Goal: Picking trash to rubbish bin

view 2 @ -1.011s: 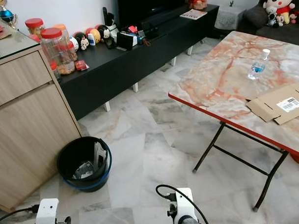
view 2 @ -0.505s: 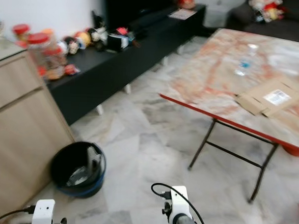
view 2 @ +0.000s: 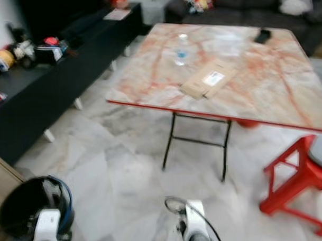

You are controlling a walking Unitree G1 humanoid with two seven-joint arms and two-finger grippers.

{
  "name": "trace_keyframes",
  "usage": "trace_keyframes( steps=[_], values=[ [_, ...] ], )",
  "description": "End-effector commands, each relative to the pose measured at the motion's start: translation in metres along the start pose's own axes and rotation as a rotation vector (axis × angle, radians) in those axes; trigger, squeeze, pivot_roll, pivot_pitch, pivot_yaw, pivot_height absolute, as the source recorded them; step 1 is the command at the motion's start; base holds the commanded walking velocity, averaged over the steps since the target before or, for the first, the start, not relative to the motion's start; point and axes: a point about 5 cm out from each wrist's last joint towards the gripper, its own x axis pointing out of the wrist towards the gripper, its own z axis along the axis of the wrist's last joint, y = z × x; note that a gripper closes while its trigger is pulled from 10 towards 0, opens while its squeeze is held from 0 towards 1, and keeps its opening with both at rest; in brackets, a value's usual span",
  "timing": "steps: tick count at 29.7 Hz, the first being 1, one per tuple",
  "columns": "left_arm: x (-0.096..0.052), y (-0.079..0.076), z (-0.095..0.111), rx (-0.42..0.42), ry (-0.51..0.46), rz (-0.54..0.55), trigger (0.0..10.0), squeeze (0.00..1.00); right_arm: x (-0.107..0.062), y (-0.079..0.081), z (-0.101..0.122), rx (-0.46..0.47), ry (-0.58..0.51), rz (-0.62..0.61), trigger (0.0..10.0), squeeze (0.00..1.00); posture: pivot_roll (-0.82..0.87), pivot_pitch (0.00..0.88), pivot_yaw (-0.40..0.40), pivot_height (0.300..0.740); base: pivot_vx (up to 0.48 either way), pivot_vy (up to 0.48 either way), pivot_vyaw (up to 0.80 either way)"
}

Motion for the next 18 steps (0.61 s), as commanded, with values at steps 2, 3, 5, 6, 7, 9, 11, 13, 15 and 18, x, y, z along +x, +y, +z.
trace_keyframes(
  steps=[2, 3, 5, 6, 7, 9, 11, 13, 15, 18],
  values=[
    [-0.0009, 0.0076, -0.0032, 0.006, 0.015, 0.019, 10.0, 0.0, 0.0001, 0.0086, -0.0035, 0.013, 0.012, 0.019, 10.0, 0.0, 0.12, 0.0, 0.07, 0.74, 0.0, 0.0, -0.8],
    [-0.0008, 0.0076, -0.003, 0.006, 0.015, 0.019, 10.0, 0.0, 0.0002, 0.0085, -0.0032, 0.013, 0.011, 0.018, 10.0, 0.0, 0.12, 0.0, 0.07, 0.74, 0.0, 0.0, -0.8],
    [-0.0008, 0.0076, -0.0029, 0.006, 0.014, 0.019, 10.0, 0.0, 0.0002, 0.0081, -0.0025, 0.013, 0.008, 0.017, 10.0, 0.0, 0.12, 0.0, 0.07, 0.74, 0.0, 0.0, -0.8],
    [-0.0006, 0.0074, -0.0022, 0.006, 0.011, 0.019, 10.0, 0.0, 0.0003, 0.0078, -0.0017, 0.016, 0.003, 0.015, 10.0, 0.0, 0.12, 0.0, 0.07, 0.74, 0.0, 0.0, -0.8],
    [-0.0006, 0.0074, -0.0022, 0.006, 0.011, 0.019, 10.0, 0.0, 0.0003, 0.0078, -0.0017, 0.016, 0.003, 0.015, 10.0, 0.0, 0.12, 0.0, 0.07, 0.74, 0.0, 0.0, -0.8],
    [-0.0001, 0.0063, -0.0003, 0.003, 0.005, 0.015, 10.0, 0.0, 0.0004, 0.0077, -0.0013, 0.018, 0.002, 0.015, 10.0, 0.0, 0.12, 0.0, 0.07, 0.74, 0.0, 0.0, -0.47],
    [0.0001, 0.0061, 0.0006, 0.001, 0.002, 0.014, 10.0, 0.0, 0.0004, 0.0079, -0.0015, 0.018, 0.003, 0.016, 10.0, 0.0, 0.12, 0.0, 0.07, 0.74, 0.0, 0.0, -0.56],
    [0.0001, 0.0061, 0.0008, 0.001, 0.001, 0.013, 10.0, 0.0, 0.0003, 0.0081, -0.0017, 0.019, 0.003, 0.017, 10.0, 0.0, 0.12, 0.0, 0.07, 0.74, 0.0, 0.0, -0.65],
    [0.0001, 0.0061, 0.0007, 0.002, 0.002, 0.013, 10.0, 0.0, 0.0003, 0.0085, -0.0021, 0.02, 0.005, 0.017, 10.0, 0.0, 0.12, 0.0, 0.07, 0.74, 0.0, 0.0, -0.32],
    [0.0003, 0.0053, 0.0008, 0.003, 0.003, 0.009, 10.0, 0.0, 0.0002, 0.0089, -0.0027, 0.023, 0.006, 0.018, 10.0, 0.0, 0.12, 0.0, 0.069, 0.74, 0.0, 0.0, 0.0]
  ],
)
